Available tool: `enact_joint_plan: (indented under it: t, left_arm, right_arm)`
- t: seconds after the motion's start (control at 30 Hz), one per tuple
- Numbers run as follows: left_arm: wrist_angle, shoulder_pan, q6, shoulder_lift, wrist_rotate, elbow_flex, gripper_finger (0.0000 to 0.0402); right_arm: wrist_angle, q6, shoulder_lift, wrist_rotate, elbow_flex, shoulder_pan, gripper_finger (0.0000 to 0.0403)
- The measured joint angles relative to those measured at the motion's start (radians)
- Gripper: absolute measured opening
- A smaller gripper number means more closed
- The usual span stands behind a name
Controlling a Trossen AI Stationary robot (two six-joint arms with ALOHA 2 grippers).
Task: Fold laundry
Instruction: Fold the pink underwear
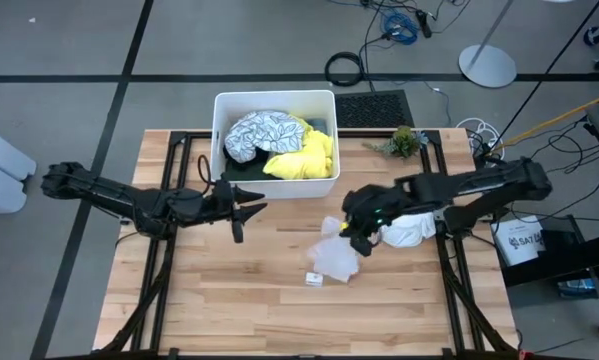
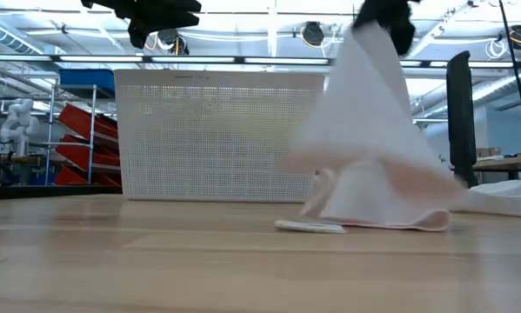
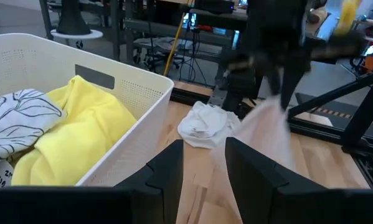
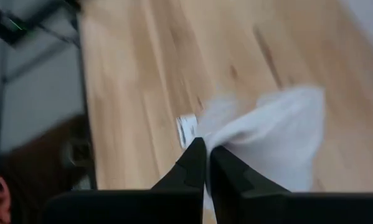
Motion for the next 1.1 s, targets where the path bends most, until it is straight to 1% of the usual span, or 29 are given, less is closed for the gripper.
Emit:
enact_joint_plan:
  t: [0.13, 0.27, 0.37, 0.43, 0.5, 0.53, 0.63, 0.73, 0.8, 0.87, 0.93, 1.0, 1.1]
  left_arm:
    - [0.0, 0.0, 0.0, 0.0, 0.002, 0.0, 0.0127]
    - [0.0, 0.0, 0.0, 0.0, 0.003, 0.0, 0.0127]
    - [0.0, 0.0, 0.0, 0.0, 0.003, 0.0, 0.0127]
    - [0.0, 0.0, 0.0, 0.0, 0.003, 0.0, 0.0127]
    - [0.0, 0.0, -0.001, 0.0, 0.003, 0.0, 0.0127]
    - [0.0, 0.0, -0.001, 0.0, 0.003, 0.0, 0.0127]
    - [0.0, 0.0, -0.001, 0.0, 0.003, 0.0, 0.0127]
    - [0.0, 0.0, -0.001, 0.0, 0.003, 0.0, 0.0127]
    - [0.0, 0.0, -0.001, 0.0, 0.003, 0.0, 0.0127]
    - [-0.001, 0.0, -0.001, 0.0, 0.009, 0.0, 0.0127]
    - [-0.001, 0.0, -0.001, 0.0, 0.024, 0.0, 0.0127]
    - [-0.001, 0.0, 0.0, 0.0, 0.03, 0.0, 0.0127]
    - [-0.001, 0.0, 0.0, 0.001, 0.031, 0.0, 0.0127]
  right_arm:
    - [-0.083, 0.022, 0.081, -0.052, 0.0, 0.0, 0.0016]
    - [-0.083, 0.008, 0.122, -0.072, 0.0, 0.0, 0.0052]
    - [-0.066, -0.073, 0.127, -0.07, 0.002, -0.01, 0.0087]
    - [-0.087, -0.147, 0.128, -0.07, 0.017, -0.026, 0.0111]
    - [-0.123, -0.184, 0.123, -0.064, 0.04, -0.045, 0.013]
    - [-0.147, -0.186, 0.119, -0.053, 0.058, -0.055, 0.0137]
    - [-0.221, -0.183, 0.104, 0.027, 0.115, -0.079, 0.0148]
    - [-0.271, -0.226, 0.088, 0.115, 0.169, -0.085, 0.015]
    - [-0.28, -0.264, 0.072, 0.141, 0.192, -0.085, 0.0149]
    - [-0.293, -0.323, 0.056, 0.102, 0.195, -0.078, 0.0149]
    - [-0.364, -0.378, 0.053, 0.017, 0.195, -0.062, 0.0149]
    - [-0.415, -0.387, 0.056, -0.046, 0.177, -0.04, 0.0148]
    - [-0.412, -0.382, 0.057, -0.053, 0.108, 0.003, 0.0148]
